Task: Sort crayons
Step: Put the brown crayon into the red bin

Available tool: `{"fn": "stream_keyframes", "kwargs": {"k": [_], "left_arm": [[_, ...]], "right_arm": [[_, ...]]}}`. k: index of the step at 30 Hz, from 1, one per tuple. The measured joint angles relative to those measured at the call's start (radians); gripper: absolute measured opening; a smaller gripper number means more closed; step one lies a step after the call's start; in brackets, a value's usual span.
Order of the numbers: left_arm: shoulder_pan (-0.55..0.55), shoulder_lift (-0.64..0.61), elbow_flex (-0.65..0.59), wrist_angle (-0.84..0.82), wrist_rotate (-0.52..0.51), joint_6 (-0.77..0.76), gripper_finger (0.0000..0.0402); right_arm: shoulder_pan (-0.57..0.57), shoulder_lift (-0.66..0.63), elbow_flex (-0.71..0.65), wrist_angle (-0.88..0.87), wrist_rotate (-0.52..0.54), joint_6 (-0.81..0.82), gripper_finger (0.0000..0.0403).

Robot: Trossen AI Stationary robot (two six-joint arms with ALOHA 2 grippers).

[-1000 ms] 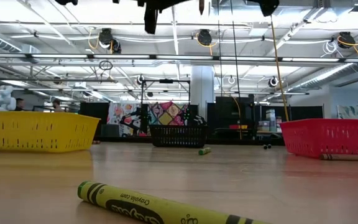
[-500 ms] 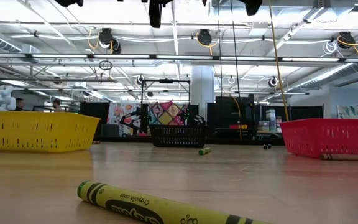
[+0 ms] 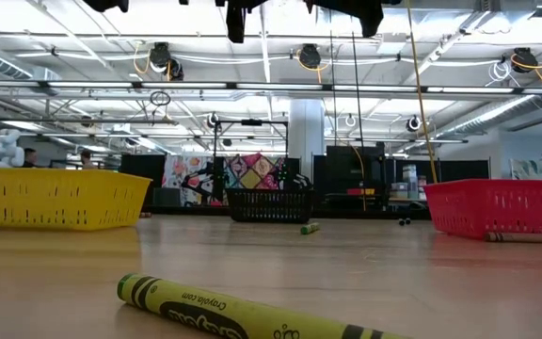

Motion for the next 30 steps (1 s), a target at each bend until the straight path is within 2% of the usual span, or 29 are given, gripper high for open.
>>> {"fn": "stream_keyframes", "kwargs": {"k": [4, 10, 12, 18, 30], "left_arm": [[0.004, 0.0, 0.0, 0.0, 0.0, 0.0, 0.0], [0.004, 0.0, 0.0, -0.004, 0.0, 0.003, 0.0], [0.004, 0.0, 0.0, -0.006, -0.001, 0.004, 0.0], [0.005, 0.0, 0.001, -0.023, -0.001, 0.003, 0.0006], [0.018, 0.001, 0.001, -0.087, -0.003, 0.001, 0.0071]], "right_arm": [[-0.015, 0.014, 0.0, 0.018, 0.0, 0.002, 0.0103], [-0.028, 0.035, 0.0, 0.021, -0.006, 0.01, 0.0025], [-0.029, 0.035, 0.0, 0.019, -0.007, 0.024, 0.0009], [-0.029, 0.028, 0.0, 0.001, -0.008, 0.032, 0.0006], [-0.019, -0.008, 0.0, -0.202, 0.0, 0.193, 0.0003]]}}
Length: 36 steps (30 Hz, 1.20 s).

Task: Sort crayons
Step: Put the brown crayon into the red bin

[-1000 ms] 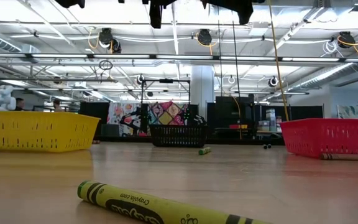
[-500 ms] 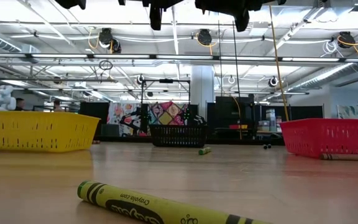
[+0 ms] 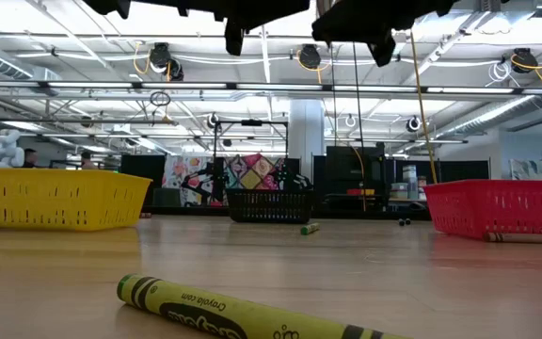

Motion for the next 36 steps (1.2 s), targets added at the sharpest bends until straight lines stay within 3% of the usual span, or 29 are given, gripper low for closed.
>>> {"fn": "stream_keyframes", "kwargs": {"k": [6, 17, 30, 36], "left_arm": [[0.0, 0.0, 0.0, -0.06, -0.006, 0.0, 0.0081], [-0.001, 0.0, 0.0, -0.124, -0.007, 0.0, 0.0082], [-0.001, 0.0, 0.0, -0.129, -0.007, -0.003, 0.0082], [-0.002, 0.0, 0.0, -0.188, -0.007, -0.01, 0.0082]], "right_arm": [[0.006, -0.06, 0.0, -0.206, -0.001, 0.119, 0.0003], [0.041, -0.096, 0.0, -0.749, -0.004, 0.385, 0.0003], [0.07, -0.094, 0.0, -1.055, -0.057, 0.464, 0.0003], [0.07, -0.061, 0.0, -1.107, -0.082, 0.451, 0.0004]]}}
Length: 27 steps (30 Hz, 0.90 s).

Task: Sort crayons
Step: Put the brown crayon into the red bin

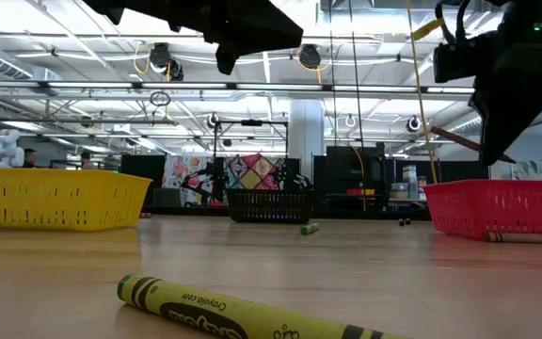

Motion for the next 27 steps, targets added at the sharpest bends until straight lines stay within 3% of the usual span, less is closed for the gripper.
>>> {"fn": "stream_keyframes", "kwargs": {"k": [11, 21, 27], "left_arm": [[-0.002, 0.0, -0.001, -0.108, 0.01, -0.053, 0.0082], [-0.002, 0.0, -0.001, -0.111, 0.011, -0.053, 0.0082], [-0.003, 0.0, -0.001, -0.117, 0.012, -0.054, 0.0082]], "right_arm": [[-0.001, 0.108, 0.0, -0.028, -0.13, -0.102, 0.0004], [-0.001, 0.217, -0.001, -0.054, -0.14, -0.172, 0.0007], [-0.001, 0.251, -0.001, -0.062, -0.14, -0.169, 0.0043]]}}
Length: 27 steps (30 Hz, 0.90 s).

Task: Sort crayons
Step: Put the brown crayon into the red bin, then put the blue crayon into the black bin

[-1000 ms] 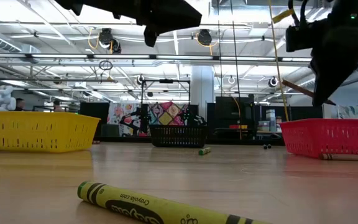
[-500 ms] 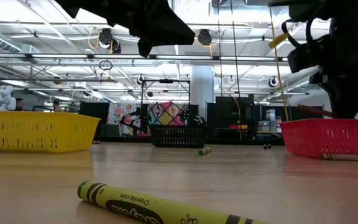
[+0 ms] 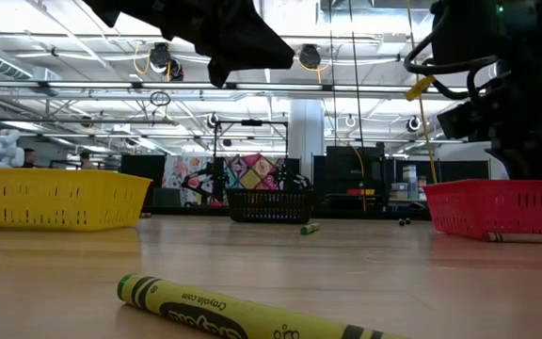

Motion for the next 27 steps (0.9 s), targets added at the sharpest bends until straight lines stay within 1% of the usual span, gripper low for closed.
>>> {"fn": "stream_keyframes", "kwargs": {"k": [5, 9, 15, 17, 22, 23, 27], "left_arm": [[0.0, 0.0, 0.0, -0.01, 0.0, 0.0, 0.0082], [0.0, 0.0, 0.0, -0.017, 0.0, -0.002, 0.0082], [0.0, 0.0, 0.0, -0.036, 0.0, -0.002, 0.0082], [0.0, 0.0, 0.0, -0.037, 0.0, -0.002, 0.0082], [0.0, 0.0, 0.0, -0.038, 0.0, 0.001, 0.0082], [0.0, 0.0, 0.0, -0.038, 0.0, 0.001, 0.0082], [0.0, 0.0, 0.0, -0.04, 0.0, 0.001, 0.0082]], "right_arm": [[0.0, -0.006, 0.0, -0.003, 0.008, 0.03, 0.0083], [0.0, -0.011, 0.014, -0.025, 0.008, 0.056, 0.0103], [-0.016, -0.011, 0.145, -0.147, 0.014, 0.06, 0.0118], [-0.03, -0.011, 0.204, -0.172, 0.041, 0.055, 0.0118], [-0.098, -0.011, 0.338, -0.181, 0.16, 0.089, 0.0118], [-0.12, -0.011, 0.36, -0.181, 0.173, 0.097, 0.0118], [-0.227, -0.011, 0.414, -0.17, 0.171, 0.094, 0.0118]]}}
